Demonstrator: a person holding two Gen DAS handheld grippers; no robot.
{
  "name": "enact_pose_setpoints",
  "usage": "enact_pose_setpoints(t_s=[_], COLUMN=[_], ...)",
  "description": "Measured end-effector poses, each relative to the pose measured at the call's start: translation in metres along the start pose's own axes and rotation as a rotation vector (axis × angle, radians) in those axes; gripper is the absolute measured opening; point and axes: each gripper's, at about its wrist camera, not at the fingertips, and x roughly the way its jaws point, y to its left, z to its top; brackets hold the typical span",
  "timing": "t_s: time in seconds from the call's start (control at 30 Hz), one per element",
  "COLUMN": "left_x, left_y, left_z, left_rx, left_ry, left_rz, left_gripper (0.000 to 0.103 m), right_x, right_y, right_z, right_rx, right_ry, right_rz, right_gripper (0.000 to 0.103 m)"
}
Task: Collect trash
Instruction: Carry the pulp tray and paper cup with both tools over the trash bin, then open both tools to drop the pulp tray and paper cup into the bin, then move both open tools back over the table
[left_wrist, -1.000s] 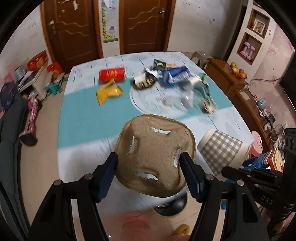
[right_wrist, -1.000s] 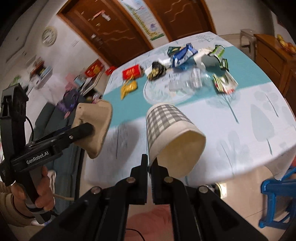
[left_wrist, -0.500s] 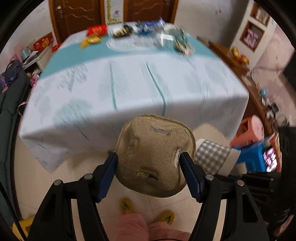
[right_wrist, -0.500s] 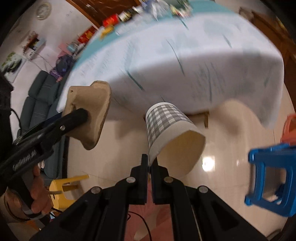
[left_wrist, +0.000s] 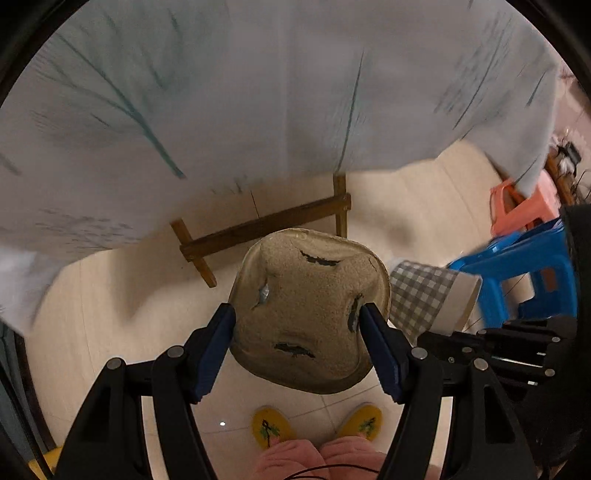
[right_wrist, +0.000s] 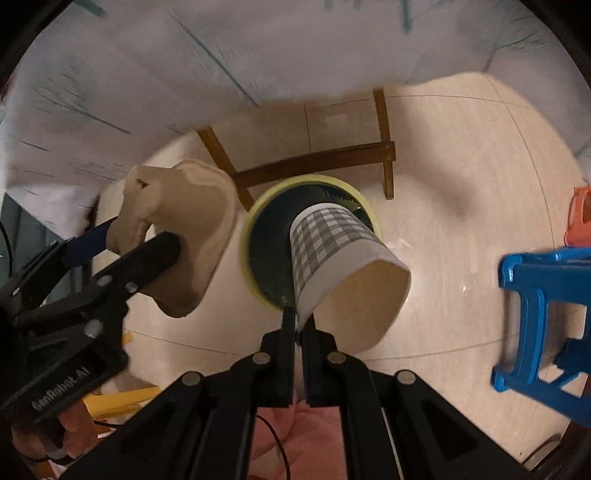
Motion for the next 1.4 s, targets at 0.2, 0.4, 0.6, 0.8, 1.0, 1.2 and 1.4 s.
enact_pose_setpoints(t_s=[0.2, 0.4, 0.6, 0.8, 1.0, 1.2, 1.4], left_x=[0.057, 0.075, 0.066, 0.024, -0.051, -0.137, -0.208], left_y=[0.003, 0.015, 0.024, 0.04, 0.051, 0.059, 0.061], left_z=[0.002, 0.004, 0.001, 0.001, 0.006, 0.019, 0.028], left_rx=[0.028, 0.019, 0.004, -0.039, -0.047, -0.055, -0.064], left_ry=[0.046, 0.017, -0.014, -0.024, -0.055, -0.099, -0.154], left_rz=[-0.043, -0.034, -0.024, -0.024, -0.021, -0.043, -0.028], left_gripper=[0.069, 0.102, 0.102, 0.102, 0.102, 0.102, 0.102], right_x=[0.055, 0.074, 0.072, 0.039, -0.02, -0.093, -0.167], right_y=[-0.007, -0.006, -0.002, 0.008, 0.023, 0.04, 0.065], right_z=[0.011, 0.01, 0.009, 0.006, -0.002, -0.009, -0.01], right_rx=[-0.011, -0.021, -0.014, 0.041, 0.105, 0.174, 0.208], right_ry=[-0.012, -0.044, -0.084, -0.12, -0.15, -0.195, -0.245], right_rz=[-0.031, -0.034, -0.03, -0.027, -0.029, -0.008, 0.0], right_gripper=[0.003, 0.04, 0.051, 0.051, 0.051, 0.051, 0.051])
